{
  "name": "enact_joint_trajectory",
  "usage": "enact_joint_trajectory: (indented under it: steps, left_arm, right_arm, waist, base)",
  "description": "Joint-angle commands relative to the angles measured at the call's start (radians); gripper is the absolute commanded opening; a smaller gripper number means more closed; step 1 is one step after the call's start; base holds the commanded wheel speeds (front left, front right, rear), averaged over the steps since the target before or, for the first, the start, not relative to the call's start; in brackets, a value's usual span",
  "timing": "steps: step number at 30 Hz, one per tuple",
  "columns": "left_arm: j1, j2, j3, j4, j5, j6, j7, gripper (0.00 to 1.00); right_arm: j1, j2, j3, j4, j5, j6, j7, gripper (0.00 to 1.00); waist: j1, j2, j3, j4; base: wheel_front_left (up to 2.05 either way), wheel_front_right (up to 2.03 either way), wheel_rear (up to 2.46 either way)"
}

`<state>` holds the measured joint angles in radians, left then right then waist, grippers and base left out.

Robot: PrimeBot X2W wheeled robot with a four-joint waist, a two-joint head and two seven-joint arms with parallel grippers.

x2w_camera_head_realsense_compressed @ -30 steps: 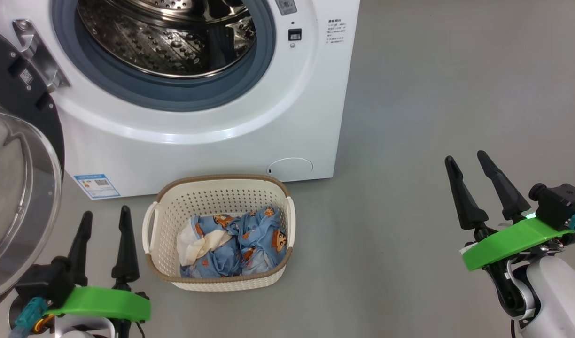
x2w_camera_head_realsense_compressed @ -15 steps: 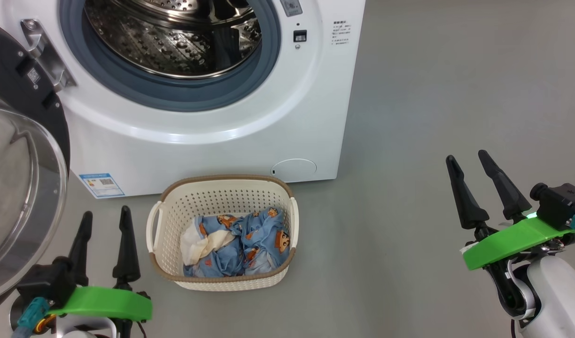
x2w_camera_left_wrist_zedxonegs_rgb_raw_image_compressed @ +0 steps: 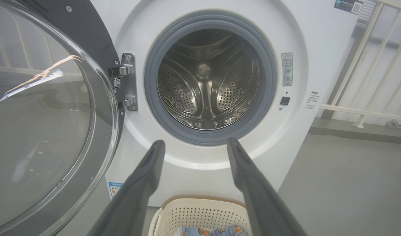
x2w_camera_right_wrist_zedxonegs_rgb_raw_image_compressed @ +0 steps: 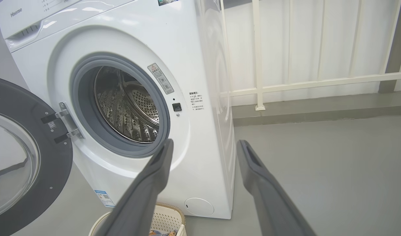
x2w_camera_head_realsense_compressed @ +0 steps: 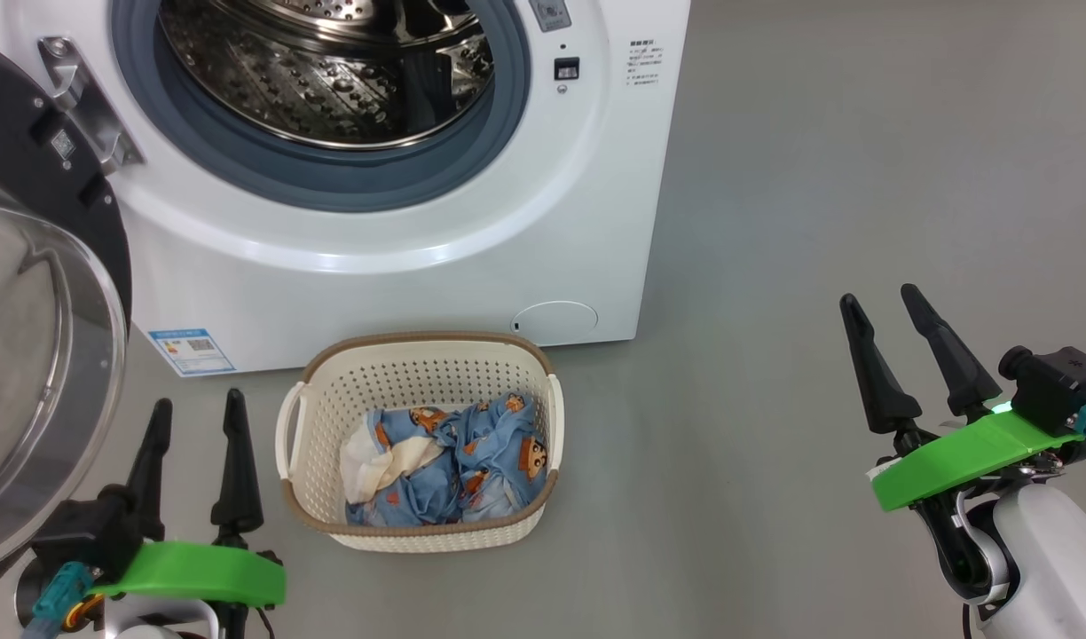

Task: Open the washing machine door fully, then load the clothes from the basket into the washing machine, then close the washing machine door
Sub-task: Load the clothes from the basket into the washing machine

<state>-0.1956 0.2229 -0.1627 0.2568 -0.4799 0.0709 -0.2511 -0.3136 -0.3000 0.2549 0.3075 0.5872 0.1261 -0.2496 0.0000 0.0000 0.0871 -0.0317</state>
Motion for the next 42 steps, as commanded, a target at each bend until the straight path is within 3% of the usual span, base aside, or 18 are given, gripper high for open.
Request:
enact_joint_trajectory:
  steps: [1, 24, 42]
  left_arm:
    - [-0.010, 0.018, 0.038, -0.020, 0.017, -0.005, -0.011, 1.00]
    - [-0.019, 0.009, 0.044, -0.005, 0.019, -0.024, -0.011, 1.00]
    - [-0.016, -0.005, 0.051, 0.006, 0.027, -0.037, -0.011, 1.00]
  right_arm:
    - [0.011, -0.007, 0.010, -0.025, -0.013, 0.005, -0.012, 1.00]
    - [0.011, -0.008, 0.010, -0.026, -0.011, 0.005, -0.012, 1.00]
    - [0.011, -0.014, 0.023, -0.023, -0.009, 0.005, -0.012, 1.00]
  waist:
    - [0.0000, 0.0000, 0.000, 0.000]
    - [0.0000, 0.0000, 0.006, 0.015]
    - [0.0000, 0.0000, -0.002, 0.021]
  base:
    - [0.66, -0.66, 0.00]
    - [1.30, -1.30, 0.00]
    - [0.11, -0.11, 0.00]
